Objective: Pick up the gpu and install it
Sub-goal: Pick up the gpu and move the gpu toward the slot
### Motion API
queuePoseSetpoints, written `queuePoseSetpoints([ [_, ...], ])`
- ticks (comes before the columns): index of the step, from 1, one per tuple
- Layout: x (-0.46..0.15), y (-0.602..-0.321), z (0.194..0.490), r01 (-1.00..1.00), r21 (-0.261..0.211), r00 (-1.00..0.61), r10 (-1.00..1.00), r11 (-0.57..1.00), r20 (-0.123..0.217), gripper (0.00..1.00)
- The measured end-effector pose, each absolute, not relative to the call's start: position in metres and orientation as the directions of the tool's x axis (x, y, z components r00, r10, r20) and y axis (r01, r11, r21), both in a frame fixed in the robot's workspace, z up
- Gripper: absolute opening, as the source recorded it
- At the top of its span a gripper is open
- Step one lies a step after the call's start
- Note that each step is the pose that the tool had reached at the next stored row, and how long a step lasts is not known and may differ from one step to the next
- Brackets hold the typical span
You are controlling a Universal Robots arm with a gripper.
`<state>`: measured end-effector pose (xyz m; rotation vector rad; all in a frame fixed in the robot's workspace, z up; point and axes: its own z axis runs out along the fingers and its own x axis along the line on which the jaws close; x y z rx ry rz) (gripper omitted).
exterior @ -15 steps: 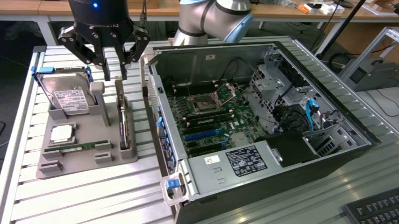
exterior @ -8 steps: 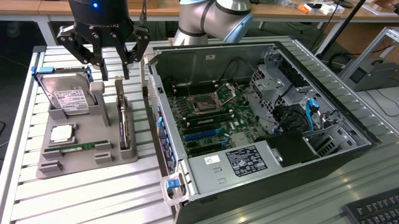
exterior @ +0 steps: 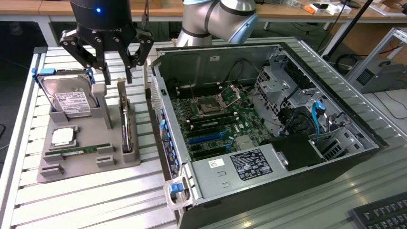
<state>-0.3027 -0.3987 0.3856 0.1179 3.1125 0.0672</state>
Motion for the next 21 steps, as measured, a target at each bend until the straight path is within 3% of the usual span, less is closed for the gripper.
queuePoseSetpoints([
  [21, -0.303, -0.396, 0.373, 0.075, 0.044, -0.997, 0.076, 0.996, -0.024, 0.44],
])
